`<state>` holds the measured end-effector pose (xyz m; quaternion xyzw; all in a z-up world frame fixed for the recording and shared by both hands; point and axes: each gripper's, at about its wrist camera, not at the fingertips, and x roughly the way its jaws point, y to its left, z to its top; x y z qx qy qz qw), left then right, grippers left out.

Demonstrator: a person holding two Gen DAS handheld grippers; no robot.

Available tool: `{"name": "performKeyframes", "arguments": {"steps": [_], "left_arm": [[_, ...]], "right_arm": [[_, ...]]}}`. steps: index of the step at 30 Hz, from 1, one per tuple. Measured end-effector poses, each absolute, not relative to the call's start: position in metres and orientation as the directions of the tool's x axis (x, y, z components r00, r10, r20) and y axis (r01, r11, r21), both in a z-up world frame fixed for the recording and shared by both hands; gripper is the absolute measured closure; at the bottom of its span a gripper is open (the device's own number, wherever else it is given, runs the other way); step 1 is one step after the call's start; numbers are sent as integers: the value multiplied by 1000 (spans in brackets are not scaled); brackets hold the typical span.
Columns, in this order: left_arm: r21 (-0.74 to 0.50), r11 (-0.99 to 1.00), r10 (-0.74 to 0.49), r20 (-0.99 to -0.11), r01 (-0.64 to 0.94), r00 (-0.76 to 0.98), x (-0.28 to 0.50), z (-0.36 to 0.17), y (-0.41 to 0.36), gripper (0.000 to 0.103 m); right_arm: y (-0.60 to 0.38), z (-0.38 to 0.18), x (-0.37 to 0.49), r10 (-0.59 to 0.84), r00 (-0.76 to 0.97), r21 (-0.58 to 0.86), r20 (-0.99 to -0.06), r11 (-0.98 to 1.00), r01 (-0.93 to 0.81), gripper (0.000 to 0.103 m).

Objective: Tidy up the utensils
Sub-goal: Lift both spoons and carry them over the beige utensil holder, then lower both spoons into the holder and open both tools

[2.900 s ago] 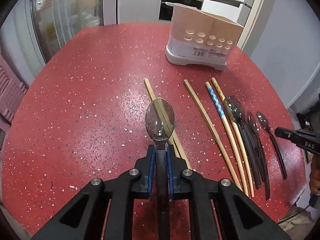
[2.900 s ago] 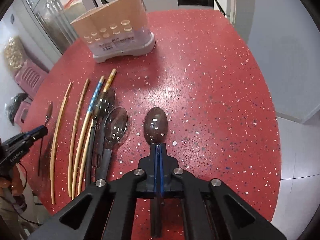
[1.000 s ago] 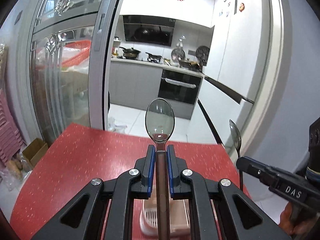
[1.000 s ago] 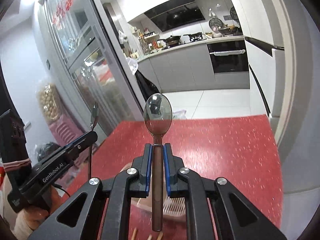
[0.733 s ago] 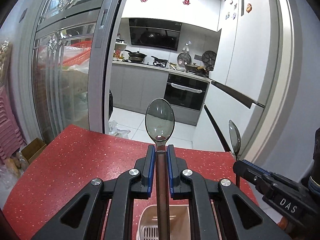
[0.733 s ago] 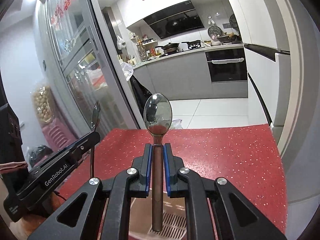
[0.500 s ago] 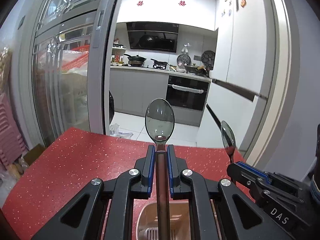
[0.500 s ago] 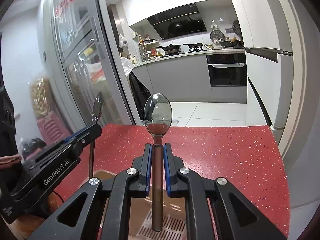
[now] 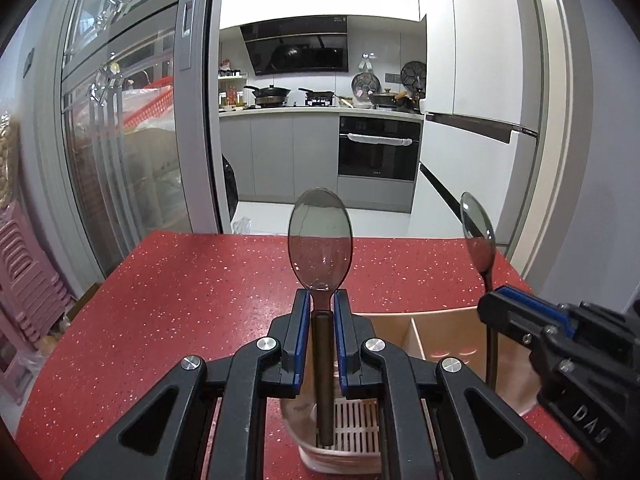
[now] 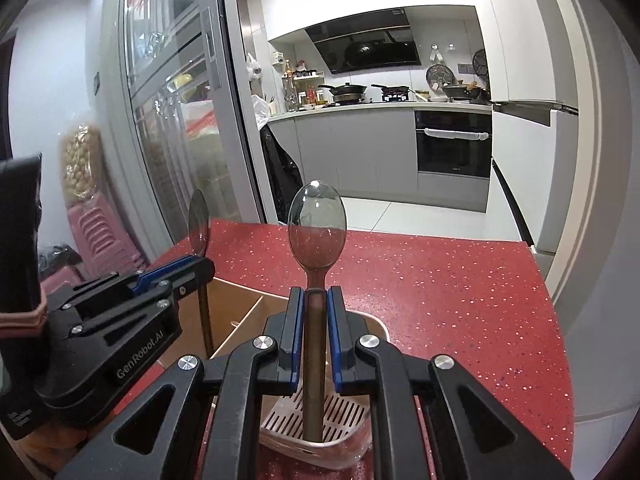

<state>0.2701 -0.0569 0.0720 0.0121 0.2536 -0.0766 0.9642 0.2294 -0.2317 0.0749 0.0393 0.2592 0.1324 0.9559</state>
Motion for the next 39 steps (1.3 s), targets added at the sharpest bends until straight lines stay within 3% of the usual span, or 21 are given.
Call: {"name": "performKeyframes", "arguments": {"steps": [21,24,26,33,34,35,36,39], "left_arm": [[-39,987,-157,-501,159,851,261,82,-49,66],[-49,987,-158,-508,154,847,258,85,-46,66],[-62,986,-163,-514,152,842,254,87,-44,66],[-57,989,-145,-524,136,839,223,95,-27,65],[-61,989,-146,-528,135,836,218,94,-22,59],[-65,989,-146,-536,131,831,214,93,-19,42],[-69,990,-140,-546,122,826,210,92,-15,0],[-83,993,-115,-542,83,833,187,89,0,0]], "right_arm": [[-231,79,233,271,828,143,-491,962,-231,90],[-237,81,226,274,820,161,-502,961,-223,75],[-242,85,219,280,817,171,-504,959,-224,60],[-255,90,187,304,779,221,-549,951,-216,43],[-256,89,183,304,774,227,-556,951,-211,41],[-257,88,178,304,766,235,-566,950,-204,39],[-258,86,173,308,758,246,-576,949,-198,38],[-259,82,160,319,734,270,-599,944,-190,31]]}}
